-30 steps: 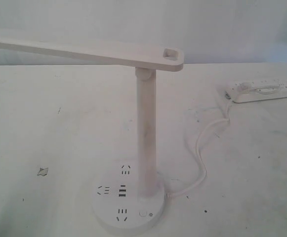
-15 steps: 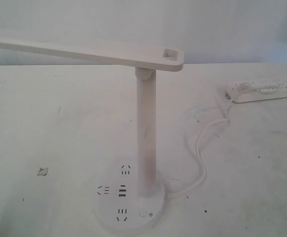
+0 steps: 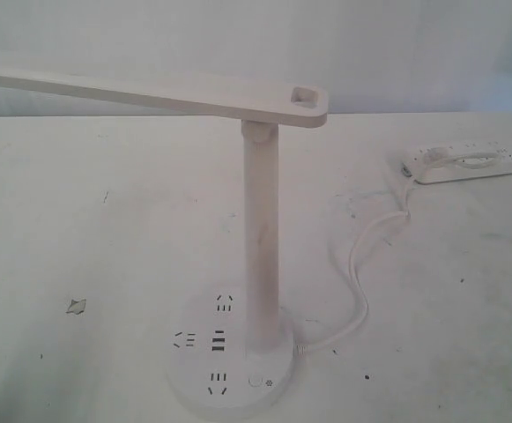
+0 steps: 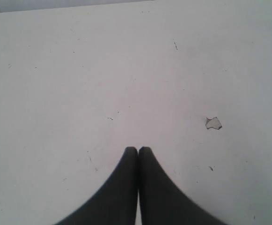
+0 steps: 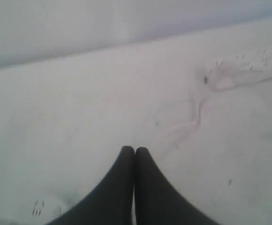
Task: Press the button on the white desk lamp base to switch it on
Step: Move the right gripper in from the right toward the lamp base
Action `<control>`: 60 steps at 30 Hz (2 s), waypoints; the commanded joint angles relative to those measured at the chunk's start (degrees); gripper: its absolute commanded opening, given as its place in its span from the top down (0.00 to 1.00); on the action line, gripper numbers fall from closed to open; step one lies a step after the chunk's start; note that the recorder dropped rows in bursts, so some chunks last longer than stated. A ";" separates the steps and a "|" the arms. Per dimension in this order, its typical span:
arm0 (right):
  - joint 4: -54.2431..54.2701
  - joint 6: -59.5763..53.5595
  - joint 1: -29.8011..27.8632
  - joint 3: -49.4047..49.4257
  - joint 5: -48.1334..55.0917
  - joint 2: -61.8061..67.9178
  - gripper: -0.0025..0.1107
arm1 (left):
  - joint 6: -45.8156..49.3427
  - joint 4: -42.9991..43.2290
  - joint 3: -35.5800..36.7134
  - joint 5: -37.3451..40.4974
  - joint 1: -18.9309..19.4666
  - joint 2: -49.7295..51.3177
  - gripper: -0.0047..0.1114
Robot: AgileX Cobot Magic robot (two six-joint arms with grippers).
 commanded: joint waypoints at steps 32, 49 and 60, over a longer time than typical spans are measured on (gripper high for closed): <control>6.57 8.19 30.84 -6.44 17.62 26.05 0.98 | 0.14 -0.03 0.11 -0.23 -0.47 -0.18 0.96; 12.58 14.09 31.39 -6.44 12.72 33.35 0.98 | 0.14 -0.03 0.11 -0.21 -0.47 -0.18 0.96; 16.47 17.63 34.91 -0.59 0.42 33.57 0.98 | 0.14 -0.03 0.11 -0.21 -0.47 -0.18 0.96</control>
